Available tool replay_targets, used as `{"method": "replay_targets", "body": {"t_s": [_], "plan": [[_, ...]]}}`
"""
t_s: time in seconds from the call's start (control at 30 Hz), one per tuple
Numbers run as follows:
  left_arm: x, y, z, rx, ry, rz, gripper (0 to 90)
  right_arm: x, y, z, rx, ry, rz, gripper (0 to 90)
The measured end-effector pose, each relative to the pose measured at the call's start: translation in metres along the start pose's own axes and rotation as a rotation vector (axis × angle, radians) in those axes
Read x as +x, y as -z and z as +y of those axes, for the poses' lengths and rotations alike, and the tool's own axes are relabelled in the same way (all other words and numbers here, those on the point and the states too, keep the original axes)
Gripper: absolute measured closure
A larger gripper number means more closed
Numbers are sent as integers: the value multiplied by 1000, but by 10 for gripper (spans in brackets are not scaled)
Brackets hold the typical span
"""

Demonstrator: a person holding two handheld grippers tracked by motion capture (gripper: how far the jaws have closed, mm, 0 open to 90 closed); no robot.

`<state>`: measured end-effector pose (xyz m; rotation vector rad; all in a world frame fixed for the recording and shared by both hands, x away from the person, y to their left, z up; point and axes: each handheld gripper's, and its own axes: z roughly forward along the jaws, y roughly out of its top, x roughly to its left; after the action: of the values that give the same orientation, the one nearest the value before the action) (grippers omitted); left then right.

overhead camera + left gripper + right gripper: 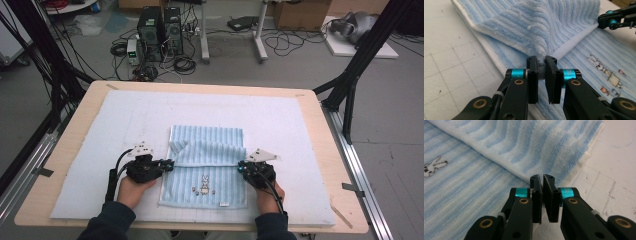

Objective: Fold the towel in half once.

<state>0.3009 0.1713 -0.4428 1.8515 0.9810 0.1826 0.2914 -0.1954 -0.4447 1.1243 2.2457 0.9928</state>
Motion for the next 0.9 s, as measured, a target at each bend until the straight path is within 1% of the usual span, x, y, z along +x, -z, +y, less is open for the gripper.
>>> {"method": "replay_targets", "body": {"t_s": [0.07,0.13,0.17,0.27,0.33,0.4,0.6,0.7,0.77,0.83,0.87,0.9], "plan": [[-1,4,1,-11,2,-8,811,3,3,0,-8,2,5,864],[-1,8,1,-18,2,-14,810,6,7,-1,-23,18,14,864],[-1,10,1,-22,-1,-15,810,7,10,-1,-27,19,20,865],[-6,18,0,-35,-3,-32,810,11,20,-3,-46,32,28,864],[-9,23,-3,-29,-14,-39,810,14,27,-4,-61,40,31,864],[-12,28,-7,-20,-31,-41,809,18,34,-5,-67,51,40,864],[-21,41,-22,-17,-19,-77,809,32,52,-11,-79,83,58,864],[-24,47,-28,-23,-4,-96,809,38,59,-15,-86,93,60,864],[-27,49,-33,-13,-12,-93,808,41,64,-18,-92,92,64,864],[-28,51,-37,-9,-12,-96,807,44,68,-21,-90,102,64,864],[-29,52,-38,-7,-13,-96,807,46,70,-23,-91,97,69,864],[-29,53,-40,-6,-12,-99,806,47,72,-24,-93,102,71,864]]}}
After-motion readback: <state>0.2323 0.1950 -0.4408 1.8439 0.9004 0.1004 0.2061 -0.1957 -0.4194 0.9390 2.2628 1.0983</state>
